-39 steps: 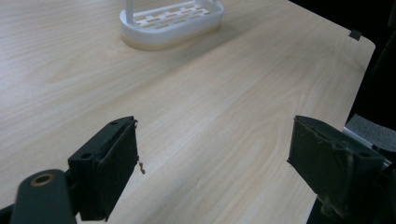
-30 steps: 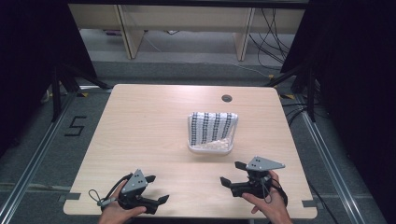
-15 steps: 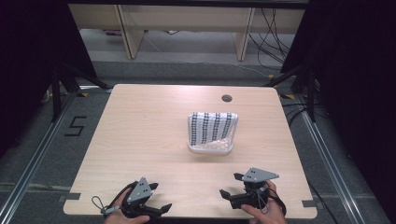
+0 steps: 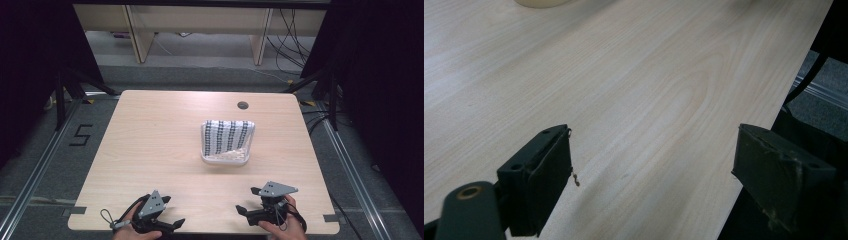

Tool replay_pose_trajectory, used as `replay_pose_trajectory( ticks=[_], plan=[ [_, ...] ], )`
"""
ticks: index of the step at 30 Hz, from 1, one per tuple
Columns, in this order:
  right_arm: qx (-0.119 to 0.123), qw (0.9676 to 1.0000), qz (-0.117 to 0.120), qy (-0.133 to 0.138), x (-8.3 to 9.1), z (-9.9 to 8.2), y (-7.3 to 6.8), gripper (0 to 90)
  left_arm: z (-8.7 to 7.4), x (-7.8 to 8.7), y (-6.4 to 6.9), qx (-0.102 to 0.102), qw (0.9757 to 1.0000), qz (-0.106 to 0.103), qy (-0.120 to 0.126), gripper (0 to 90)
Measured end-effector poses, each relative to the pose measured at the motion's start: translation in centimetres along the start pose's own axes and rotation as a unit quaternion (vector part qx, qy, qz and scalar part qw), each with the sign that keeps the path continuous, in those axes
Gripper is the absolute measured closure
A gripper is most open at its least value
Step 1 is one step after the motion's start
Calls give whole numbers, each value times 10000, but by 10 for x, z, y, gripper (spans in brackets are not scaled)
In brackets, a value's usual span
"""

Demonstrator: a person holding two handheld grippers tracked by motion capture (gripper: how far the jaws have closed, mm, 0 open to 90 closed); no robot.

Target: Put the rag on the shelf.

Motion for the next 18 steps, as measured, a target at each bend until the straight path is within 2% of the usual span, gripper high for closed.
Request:
replay_pose_trajectory(
  ticks=[1, 3, 4, 5, 6, 7, 10, 14, 15, 16, 17, 18],
  plan=[
    [0, 10000, 4, 3, 0, 0, 0, 175, 0, 0, 0, 54, 10000, -18, 0, 149],
    [0, 10000, -1, -2, 0, 0, 0, 175, 0, 1, -3, -7, 10000, 12, -84, 150],
    [-4, 10000, -9, -3, 0, 0, 1, 175, 0, 1, -3, -22, 10000, -28, -74, 149],
    [-6, 10000, -13, 5, 0, 0, 1, 175, 0, 0, -2, 71, 10000, 6, 2, 149],
    [-14, 9999, 94, -33, 0, 0, 1, 174, 0, 0, -2, 96, 10000, 23, 7, 149],
    [-5, 9999, 101, -29, 0, 0, 2, 174, -1, 0, -3, 41, 10000, 5, -32, 149],
    [4, 9999, 122, -27, 0, 0, 2, 174, -1, -2, -2, 123, 9999, 2, 17, 149],
    [-35, 10000, 22, 0, 1, 0, 1, 173, -1, -2, -4, 35, 10000, -2, -79, 150],
    [-28, 10000, -28, 15, 1, 0, 1, 173, -2, -1, -6, 1, 9998, 59, -165, 150],
    [18, 10000, -10, 28, 1, 0, 3, 172, -2, -2, -5, 51, 9999, 68, -91, 149],
    [1, 10000, -50, 51, 0, -1, 3, 170, -2, 0, -8, 35, 9997, 94, -220, 149],
    [-51, 10000, -1, 10, 0, -1, 3, 169, -2, 0, -8, 94, 9998, 57, -150, 149]
  ],
)
Point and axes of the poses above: each handheld gripper's, and its own axes: x roughly backward along the jaws, z roughly out of its top, y roughly to its right, the point moved 1 cm from there along -x, roughly forward along the jaws, and after that the axes turned 5 degrees about y, right-handed, at the moved point
